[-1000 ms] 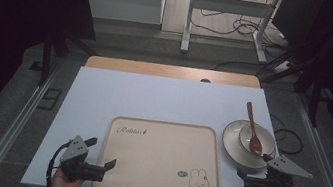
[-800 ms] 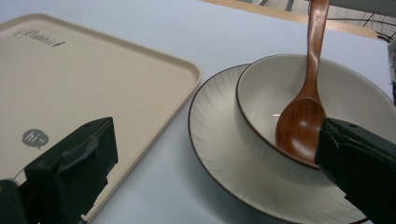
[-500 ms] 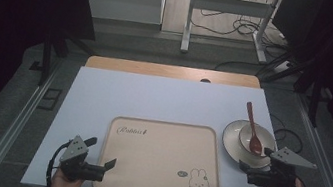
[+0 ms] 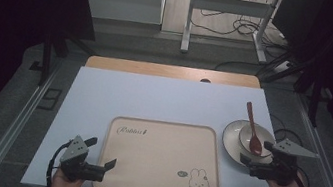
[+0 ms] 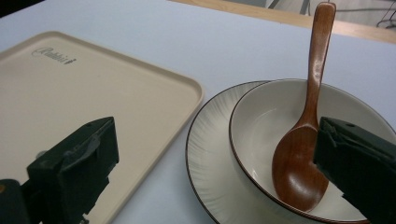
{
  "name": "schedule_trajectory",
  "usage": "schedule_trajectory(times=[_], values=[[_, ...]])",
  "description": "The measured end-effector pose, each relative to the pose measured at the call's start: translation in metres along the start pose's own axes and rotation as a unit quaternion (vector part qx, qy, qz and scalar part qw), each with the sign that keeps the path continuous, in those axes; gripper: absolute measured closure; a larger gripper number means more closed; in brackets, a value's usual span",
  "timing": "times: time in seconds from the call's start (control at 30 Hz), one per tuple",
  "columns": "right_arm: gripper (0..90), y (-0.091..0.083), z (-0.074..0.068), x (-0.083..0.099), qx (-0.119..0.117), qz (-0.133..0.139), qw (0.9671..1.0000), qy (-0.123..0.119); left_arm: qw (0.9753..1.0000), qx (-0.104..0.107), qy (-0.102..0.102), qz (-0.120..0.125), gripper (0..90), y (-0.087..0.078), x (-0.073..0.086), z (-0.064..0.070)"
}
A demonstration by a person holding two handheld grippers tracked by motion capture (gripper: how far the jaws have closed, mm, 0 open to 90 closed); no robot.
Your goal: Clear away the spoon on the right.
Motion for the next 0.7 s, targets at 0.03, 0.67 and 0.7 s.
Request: schedule_trajectory(times=[0.03,0.67,0.7], values=[[0.6,0.000,0.000,-0.001,-0.003,-0.002,1.0000,0.004,1.0000,0.000,0.000,0.000,0.0,0.000,0.000,0.000],[1.2,0.019,0.015,-0.021,-0.013,-0.020,0.9997,-0.001,1.0000,0.002,0.002,-0.003,0.0,0.000,0.000,0.001],[1.2,0.021,0.016,-0.022,-0.012,-0.020,0.9997,-0.003,1.0000,0.002,0.001,-0.002,0.0,0.001,0.000,0.001]])
Point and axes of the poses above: each handheld gripper's, and its own axes: y roughly forward along the jaws, x roughly out of its underside, z roughly to its right, the point moved 2 cm from there along y, roughly forward along the jaws, and after that the axes turned 1 degree about -x, right-handed, at the moved point
